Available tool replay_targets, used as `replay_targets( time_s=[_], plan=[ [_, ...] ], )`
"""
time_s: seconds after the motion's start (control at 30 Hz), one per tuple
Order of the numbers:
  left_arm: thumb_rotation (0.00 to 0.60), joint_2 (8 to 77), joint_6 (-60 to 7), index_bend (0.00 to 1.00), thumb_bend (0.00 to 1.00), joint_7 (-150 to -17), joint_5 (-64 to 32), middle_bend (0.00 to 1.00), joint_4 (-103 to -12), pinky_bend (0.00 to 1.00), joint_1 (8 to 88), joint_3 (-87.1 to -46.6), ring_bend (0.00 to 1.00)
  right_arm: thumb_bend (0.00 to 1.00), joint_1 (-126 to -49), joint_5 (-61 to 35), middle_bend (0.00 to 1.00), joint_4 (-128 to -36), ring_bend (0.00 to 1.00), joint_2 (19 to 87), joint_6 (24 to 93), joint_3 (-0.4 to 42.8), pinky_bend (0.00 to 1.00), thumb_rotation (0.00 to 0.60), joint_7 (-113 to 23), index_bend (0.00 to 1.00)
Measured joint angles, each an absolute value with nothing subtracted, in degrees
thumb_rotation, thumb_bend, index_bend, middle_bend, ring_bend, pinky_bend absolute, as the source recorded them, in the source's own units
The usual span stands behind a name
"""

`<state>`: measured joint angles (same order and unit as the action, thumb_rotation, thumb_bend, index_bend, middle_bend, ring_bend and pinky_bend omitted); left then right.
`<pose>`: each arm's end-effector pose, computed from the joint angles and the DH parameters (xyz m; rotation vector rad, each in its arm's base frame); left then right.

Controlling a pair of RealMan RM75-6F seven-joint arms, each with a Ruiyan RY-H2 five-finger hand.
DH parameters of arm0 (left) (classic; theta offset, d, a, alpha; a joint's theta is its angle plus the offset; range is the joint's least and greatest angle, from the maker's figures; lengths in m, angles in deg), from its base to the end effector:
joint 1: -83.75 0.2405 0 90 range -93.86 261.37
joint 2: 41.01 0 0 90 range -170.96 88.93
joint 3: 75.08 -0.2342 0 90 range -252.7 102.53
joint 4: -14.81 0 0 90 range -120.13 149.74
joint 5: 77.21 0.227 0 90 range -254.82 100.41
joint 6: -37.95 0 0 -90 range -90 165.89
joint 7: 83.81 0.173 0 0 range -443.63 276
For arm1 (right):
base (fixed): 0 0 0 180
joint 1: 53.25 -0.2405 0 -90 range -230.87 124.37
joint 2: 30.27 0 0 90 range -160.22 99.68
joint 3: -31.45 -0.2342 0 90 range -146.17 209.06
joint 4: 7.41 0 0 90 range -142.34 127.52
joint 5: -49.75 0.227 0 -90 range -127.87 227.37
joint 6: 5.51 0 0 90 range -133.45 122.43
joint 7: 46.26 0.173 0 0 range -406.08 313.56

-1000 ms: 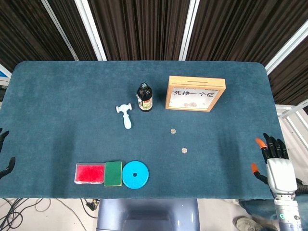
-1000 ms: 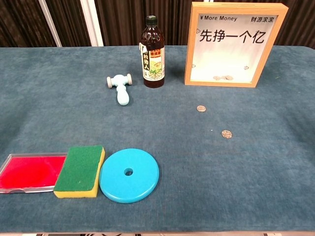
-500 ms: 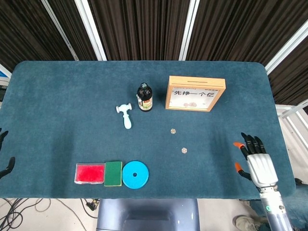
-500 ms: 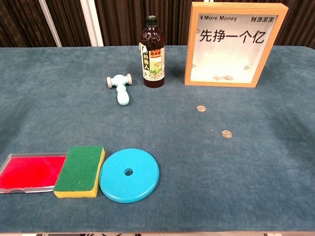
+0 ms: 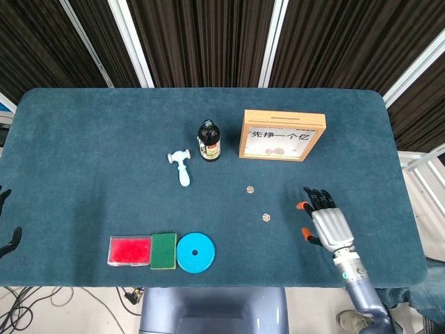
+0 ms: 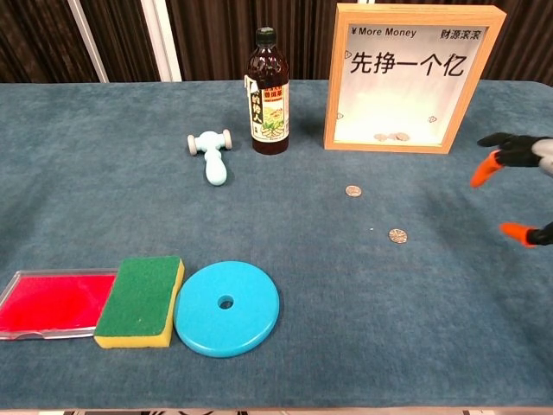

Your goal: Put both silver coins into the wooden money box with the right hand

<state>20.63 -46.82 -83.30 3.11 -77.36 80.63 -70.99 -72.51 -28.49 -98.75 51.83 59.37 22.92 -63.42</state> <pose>-0.3225 0.2046 0.1579 -1.2863 -0.9050 -0.8097 -0.2132 -0.2824 0.0037 1.6665 -0.9907 0.8932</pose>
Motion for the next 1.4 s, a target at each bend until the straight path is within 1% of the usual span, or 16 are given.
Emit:
replay_targets(
  time_s=[0.23, 0.63, 1.07, 1.4],
  plan=[
    [0.6, 20.6, -46.5, 0.09, 0.4, -83.5, 2.6, 0.0, -77.5, 0.0, 80.6, -70.9, 0.0, 0.41, -75.2, -27.8, 0.02, -95.5, 0.0, 56.8, 57.0, 22.9, 0.0, 0.6, -65.2, 0.38],
    [0.6, 20.5, -46.2, 0.09, 0.4, -83.8, 2.2, 0.0, -77.8, 0.0, 80.5, -70.7, 0.0, 0.41, -77.4, -28.6, 0.02, -89.3, 0.0, 63.7, 57.2, 23.2, 0.0, 0.6, -63.9, 0.43],
    [0.6, 20.5, -46.0, 0.09, 0.4, -83.7, 2.0, 0.0, -77.9, 0.0, 80.5, -70.7, 0.0, 0.41, -78.6, -29.4, 0.02, -84.0, 0.0, 67.1, 57.9, 23.3, 0.0, 0.6, -60.4, 0.43],
    [0.6, 20.5, -46.0, 0.09, 0.4, -83.6, 1.8, 0.0, -77.9, 0.0, 80.5, -70.6, 0.0, 0.41, -79.8, -28.9, 0.02, -81.2, 0.0, 68.8, 56.7, 23.3, 0.0, 0.6, -59.3, 0.44]
  ],
)
